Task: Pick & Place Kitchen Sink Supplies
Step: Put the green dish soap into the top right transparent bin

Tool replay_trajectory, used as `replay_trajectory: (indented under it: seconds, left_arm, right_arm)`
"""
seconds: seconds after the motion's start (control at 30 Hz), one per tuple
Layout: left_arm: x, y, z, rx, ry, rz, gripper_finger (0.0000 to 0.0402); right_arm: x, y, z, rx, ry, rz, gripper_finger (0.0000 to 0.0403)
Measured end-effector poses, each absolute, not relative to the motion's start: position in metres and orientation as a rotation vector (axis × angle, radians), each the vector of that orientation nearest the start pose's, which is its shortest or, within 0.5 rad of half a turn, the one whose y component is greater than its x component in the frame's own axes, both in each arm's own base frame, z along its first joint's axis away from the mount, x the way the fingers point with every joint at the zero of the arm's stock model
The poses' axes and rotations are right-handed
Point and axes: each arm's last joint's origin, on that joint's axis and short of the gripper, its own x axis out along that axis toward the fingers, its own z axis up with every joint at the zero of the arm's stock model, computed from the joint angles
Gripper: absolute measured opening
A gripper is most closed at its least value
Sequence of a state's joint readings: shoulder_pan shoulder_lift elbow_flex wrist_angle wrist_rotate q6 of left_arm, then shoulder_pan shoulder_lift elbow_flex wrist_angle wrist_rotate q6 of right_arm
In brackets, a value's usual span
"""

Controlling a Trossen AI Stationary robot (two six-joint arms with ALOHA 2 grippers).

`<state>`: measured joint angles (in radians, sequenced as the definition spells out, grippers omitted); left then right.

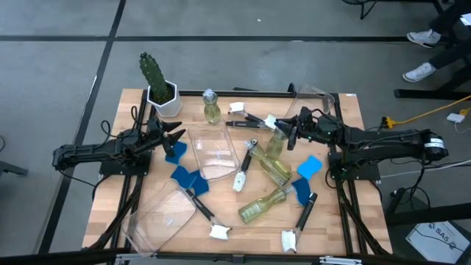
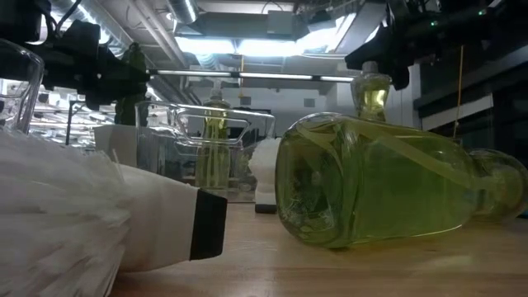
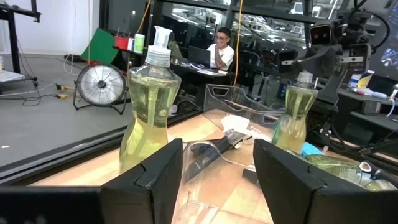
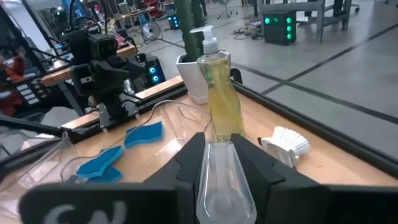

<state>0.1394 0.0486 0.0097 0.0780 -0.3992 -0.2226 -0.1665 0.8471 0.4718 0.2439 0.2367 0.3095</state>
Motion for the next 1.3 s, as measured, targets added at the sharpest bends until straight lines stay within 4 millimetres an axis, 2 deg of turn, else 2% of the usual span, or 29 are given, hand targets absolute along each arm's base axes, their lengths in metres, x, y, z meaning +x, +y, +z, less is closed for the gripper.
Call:
replay_trajectory:
  seconds: [0.17,0.53,0.67,0.83,1.1,1.2,1.3]
  left_arm:
    - [0.095,0.025,0.171,-0.222,-0.099,0.532,0.0190]
    - [0.095,0.025,0.170,-0.222,-0.099,0.532,0.0189]
    - [0.095,0.025,0.170,-0.222,-0.099,0.532,0.0191]
    - [0.095,0.025,0.170,-0.222,-0.099,0.532,0.0191]
    - [0.095,0.025,0.170,-0.222,-0.099,0.532,0.0191]
    - [0.095,0.025,0.171,-0.222,-0.100,0.532,0.0191]
    - [0.095,0.025,0.170,-0.222,-0.099,0.532,0.0190]
  right_arm:
    - [0.189,-0.039,0.268,0.308,0.093,-0.420,0.0065]
    - [0.193,-0.040,0.355,0.055,0.136,-0.431,0.0065]
    - [0.187,-0.047,0.383,-0.020,0.090,-0.483,0.0065]
    - [0.169,-0.066,0.404,-0.058,0.059,-0.603,0.0065]
    - [0.135,-0.095,0.401,-0.042,0.156,-0.839,0.0065]
    - [0.128,-0.104,0.397,-0.028,0.192,-0.926,0.0065]
    - [0.126,-0.114,0.384,-0.017,0.207,-0.988,0.0065]
